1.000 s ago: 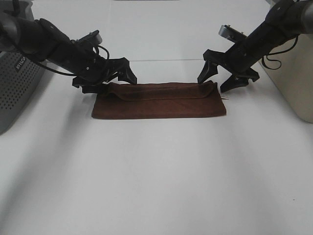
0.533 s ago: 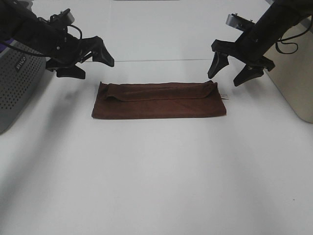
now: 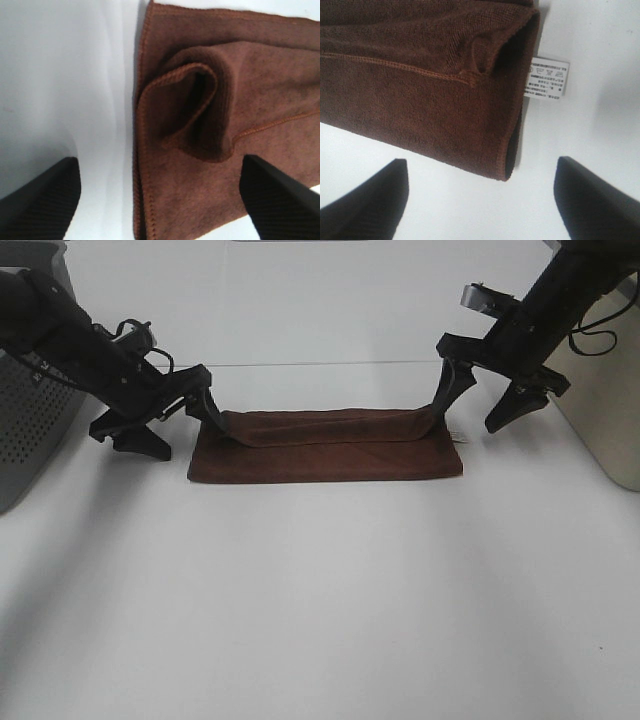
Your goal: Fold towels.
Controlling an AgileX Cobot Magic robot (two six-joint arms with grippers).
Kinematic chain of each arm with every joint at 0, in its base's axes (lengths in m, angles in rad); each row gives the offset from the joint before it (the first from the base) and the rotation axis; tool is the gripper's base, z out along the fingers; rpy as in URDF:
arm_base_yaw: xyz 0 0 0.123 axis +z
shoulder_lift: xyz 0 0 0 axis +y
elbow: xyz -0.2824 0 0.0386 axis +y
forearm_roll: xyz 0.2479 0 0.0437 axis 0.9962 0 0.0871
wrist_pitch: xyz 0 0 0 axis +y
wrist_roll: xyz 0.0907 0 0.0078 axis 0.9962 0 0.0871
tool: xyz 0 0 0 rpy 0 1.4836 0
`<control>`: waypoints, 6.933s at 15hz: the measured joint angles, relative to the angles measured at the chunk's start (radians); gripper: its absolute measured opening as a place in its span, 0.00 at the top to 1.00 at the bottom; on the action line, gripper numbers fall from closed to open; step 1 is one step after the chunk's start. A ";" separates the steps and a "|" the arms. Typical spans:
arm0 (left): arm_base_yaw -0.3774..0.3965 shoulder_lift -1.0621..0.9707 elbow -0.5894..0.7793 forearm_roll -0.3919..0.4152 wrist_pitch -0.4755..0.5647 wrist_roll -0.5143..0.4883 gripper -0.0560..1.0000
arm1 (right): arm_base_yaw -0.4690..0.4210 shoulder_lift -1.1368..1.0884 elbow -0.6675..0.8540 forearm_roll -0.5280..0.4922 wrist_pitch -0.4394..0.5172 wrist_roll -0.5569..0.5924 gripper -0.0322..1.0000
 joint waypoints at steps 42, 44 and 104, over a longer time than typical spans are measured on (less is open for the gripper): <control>-0.165 -0.080 -0.196 -0.039 -0.155 0.053 0.31 | 0.024 0.000 0.000 0.525 0.040 -0.225 0.22; -0.124 -0.080 -0.196 0.026 -0.116 0.036 0.31 | 0.086 0.002 0.000 0.584 0.006 -0.266 0.22; -0.098 -2.168 1.198 0.648 0.295 -0.104 0.31 | 0.071 -1.989 1.387 -0.256 -0.085 0.019 0.22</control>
